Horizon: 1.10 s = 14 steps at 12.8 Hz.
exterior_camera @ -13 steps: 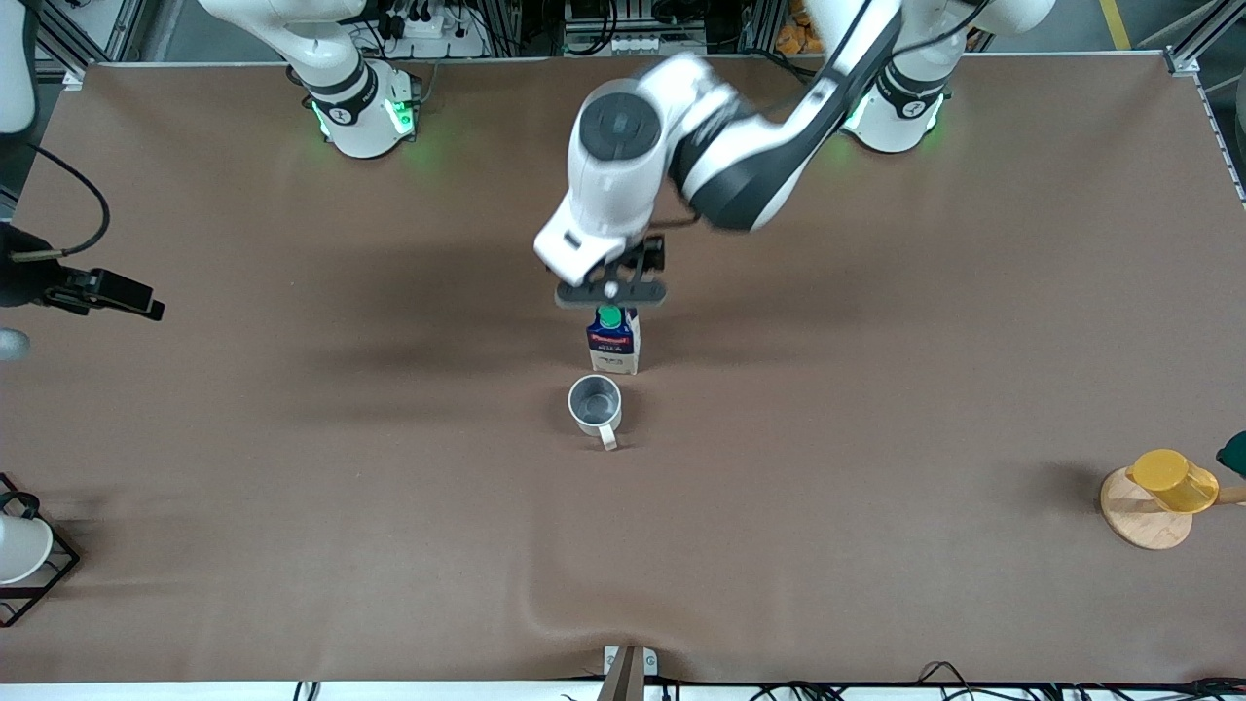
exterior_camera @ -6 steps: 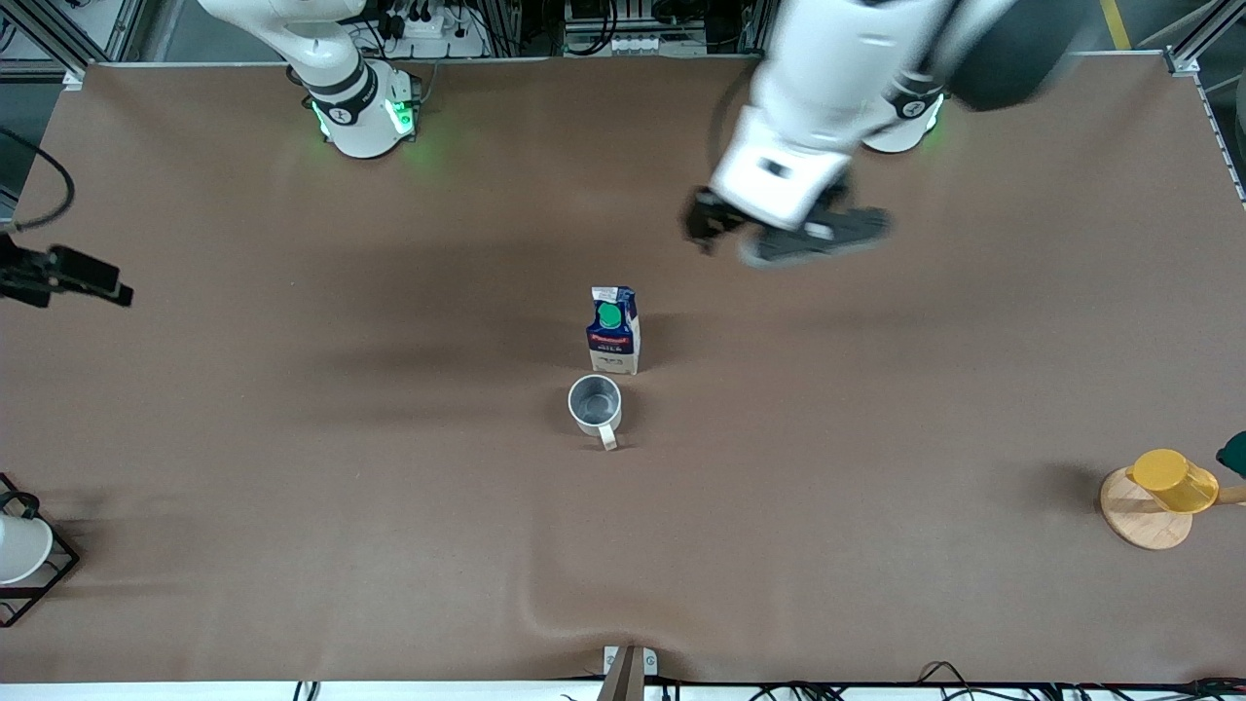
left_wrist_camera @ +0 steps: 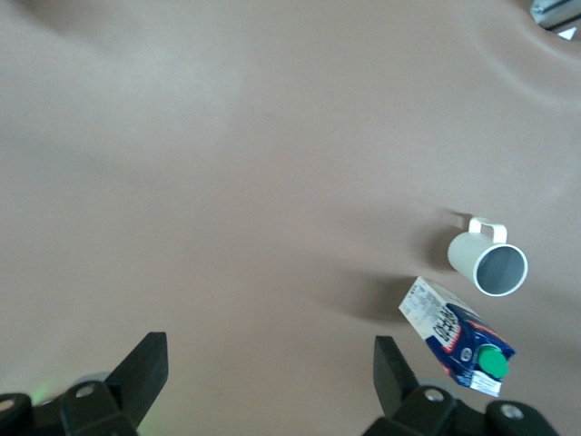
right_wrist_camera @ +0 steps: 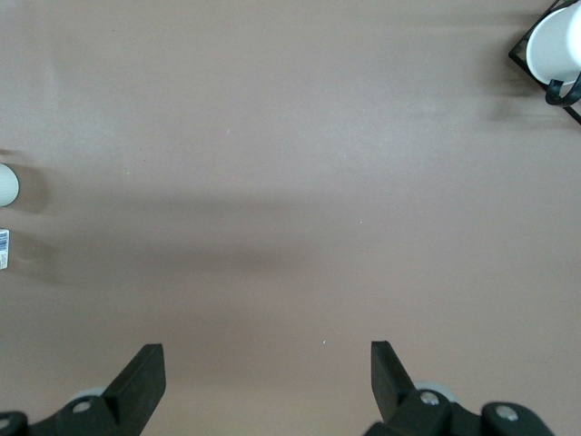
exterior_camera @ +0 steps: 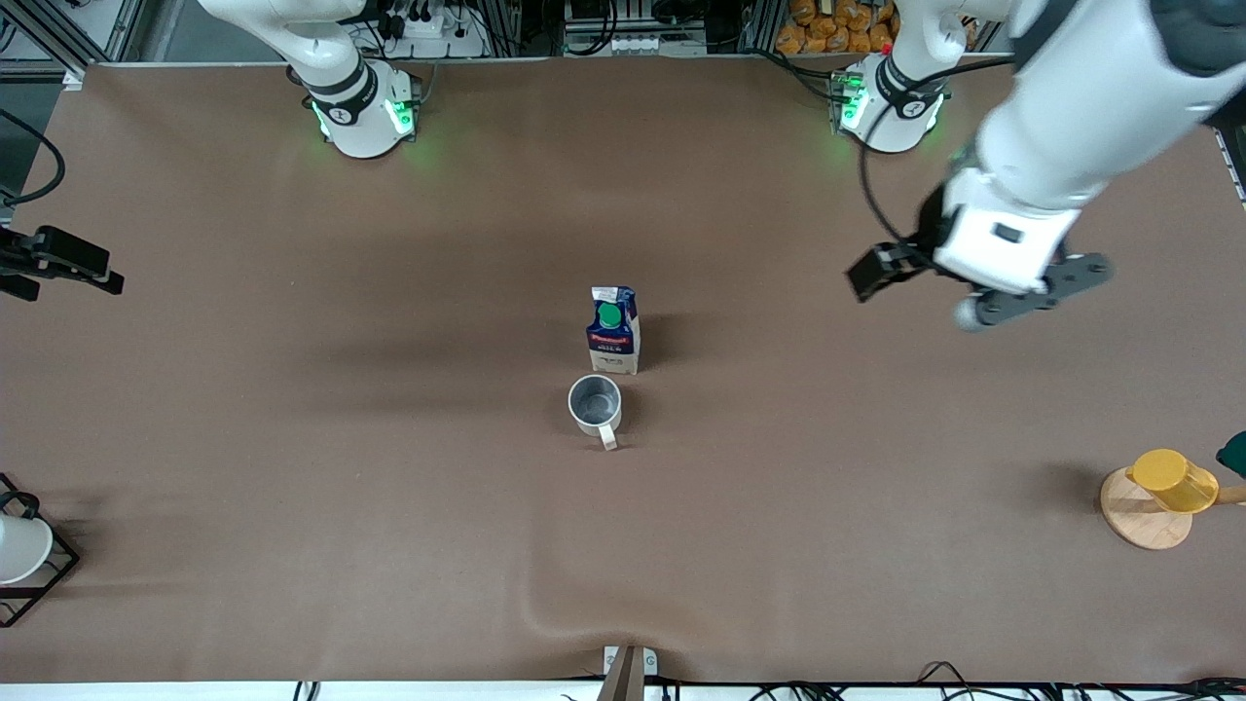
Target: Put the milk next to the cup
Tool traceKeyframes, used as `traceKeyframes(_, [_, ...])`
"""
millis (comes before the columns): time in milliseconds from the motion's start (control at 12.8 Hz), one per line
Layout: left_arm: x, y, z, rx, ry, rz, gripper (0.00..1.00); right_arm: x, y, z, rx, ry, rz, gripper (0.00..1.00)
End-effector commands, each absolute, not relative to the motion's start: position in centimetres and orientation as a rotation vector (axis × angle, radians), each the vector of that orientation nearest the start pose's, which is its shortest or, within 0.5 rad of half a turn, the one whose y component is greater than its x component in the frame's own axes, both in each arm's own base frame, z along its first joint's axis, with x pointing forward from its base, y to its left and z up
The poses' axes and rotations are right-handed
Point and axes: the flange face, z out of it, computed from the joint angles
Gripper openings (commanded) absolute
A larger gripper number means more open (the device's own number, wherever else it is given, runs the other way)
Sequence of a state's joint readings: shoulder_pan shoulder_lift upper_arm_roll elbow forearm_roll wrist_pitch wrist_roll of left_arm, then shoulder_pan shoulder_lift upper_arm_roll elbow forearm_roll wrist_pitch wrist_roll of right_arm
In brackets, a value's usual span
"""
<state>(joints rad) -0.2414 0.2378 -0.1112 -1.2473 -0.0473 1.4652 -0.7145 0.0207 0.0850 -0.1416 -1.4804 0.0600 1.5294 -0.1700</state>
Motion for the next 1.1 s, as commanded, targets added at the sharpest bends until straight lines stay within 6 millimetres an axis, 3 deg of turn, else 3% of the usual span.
traceKeyframes(0, [57.0, -16.2, 64.8, -3.136, -0.506, 0.071, 1.0, 56.1, -5.4, 62.1, -3.102, -0.117, 0.015, 1.0])
traceKeyframes(314, [58.0, -5.7, 65.0, -3.165, -0.362, 0.114, 1.0, 55.4, -5.5, 61.9, -3.103, -0.117, -0.032, 1.0])
traceKeyframes(471, [58.1, -4.4, 64.7, -3.164, -0.315, 0.121, 1.0, 55.5, -5.4, 61.9, -3.103, -0.119, -0.058, 1.0])
traceKeyframes(627, [58.1, -3.4, 63.7, -3.161, -0.285, 0.115, 1.0, 56.2, -4.2, 63.9, -3.118, -0.131, -0.103, 1.0])
traceKeyframes(784, [57.4, -3.4, 63.6, -3.121, -0.202, 0.055, 1.0, 56.1, -4.0, 63.6, -3.123, -0.12, -0.08, 1.0])
traceKeyframes(1020, [56.0, -2.5, 64.0, -3.121, -0.221, 0.056, 1.0, 55.8, -4.1, 63.8, -3.123, -0.115, -0.066, 1.0])
